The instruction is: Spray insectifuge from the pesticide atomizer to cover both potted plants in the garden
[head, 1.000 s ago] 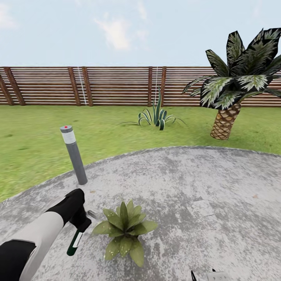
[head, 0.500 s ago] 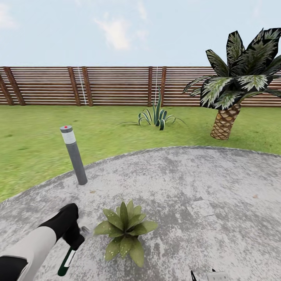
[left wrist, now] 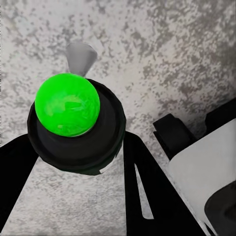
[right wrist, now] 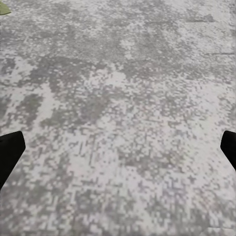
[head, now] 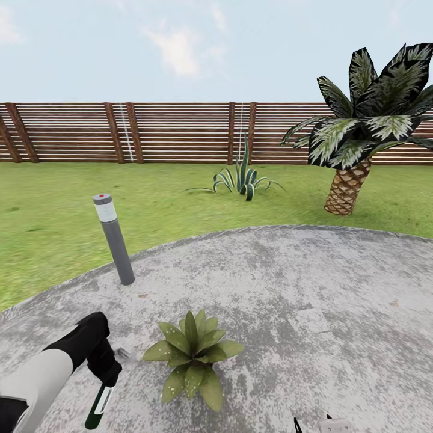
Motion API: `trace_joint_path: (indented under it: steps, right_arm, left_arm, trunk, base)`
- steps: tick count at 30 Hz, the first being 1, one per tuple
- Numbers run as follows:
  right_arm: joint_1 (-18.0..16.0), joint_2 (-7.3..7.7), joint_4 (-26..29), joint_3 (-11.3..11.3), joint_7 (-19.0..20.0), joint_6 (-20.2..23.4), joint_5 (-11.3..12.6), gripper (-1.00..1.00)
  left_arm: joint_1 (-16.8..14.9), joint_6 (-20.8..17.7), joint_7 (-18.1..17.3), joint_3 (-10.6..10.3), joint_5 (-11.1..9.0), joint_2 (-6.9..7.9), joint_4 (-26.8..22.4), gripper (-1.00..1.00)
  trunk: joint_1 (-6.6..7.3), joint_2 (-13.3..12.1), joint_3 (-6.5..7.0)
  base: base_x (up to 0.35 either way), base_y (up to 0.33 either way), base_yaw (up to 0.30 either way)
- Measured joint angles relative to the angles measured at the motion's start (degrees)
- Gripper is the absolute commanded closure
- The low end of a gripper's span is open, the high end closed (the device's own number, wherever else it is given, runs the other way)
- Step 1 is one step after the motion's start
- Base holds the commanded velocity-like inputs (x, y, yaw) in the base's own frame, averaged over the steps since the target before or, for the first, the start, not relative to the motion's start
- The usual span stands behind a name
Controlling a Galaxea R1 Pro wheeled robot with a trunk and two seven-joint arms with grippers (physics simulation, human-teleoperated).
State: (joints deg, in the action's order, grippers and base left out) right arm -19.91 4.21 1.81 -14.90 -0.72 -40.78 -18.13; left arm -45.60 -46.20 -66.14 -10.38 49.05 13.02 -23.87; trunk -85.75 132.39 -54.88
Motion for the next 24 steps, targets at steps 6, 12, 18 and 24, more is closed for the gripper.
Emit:
trace_joint_path:
  steps: [6,12,18,24]
  right_arm:
    - [0.0,0.0,-0.1,0.0,0.0,0.0,0.0,-1.0]
    - [0.0,0.0,-0.1,0.0,0.1,0.0,0.0,-1.0]
    - [0.0,0.0,-0.1,0.0,0.1,0.0,0.0,-1.0]
    - [0.0,0.08,0.0,0.0,0.1,0.0,0.0,-1.0]
  left_arm:
    - [0.5,0.0,0.3,-0.4,0.4,0.55,0.8,1.0]
    - [0.9,-0.1,1.0,-0.2,0.4,0.95,0.7,1.0]
    - [0.1,-0.9,1.2,-0.1,0.4,0.81,0.2,1.0]
    - [-1.1,-2.6,1.4,-0.3,2.1,0.16,-0.3,1.0]
  trunk:
    - [0.0,0.0,0.0]
    - [0.0,0.0,0.0]
    - [0.0,0.0,0.0]
    - [0.0,0.0,0.0]
  base:
    - [0.0,0.0,0.0]
    - [0.0,0.0,0.0]
    - [0.0,0.0,0.0]
    - [0.0,0.0,0.0]
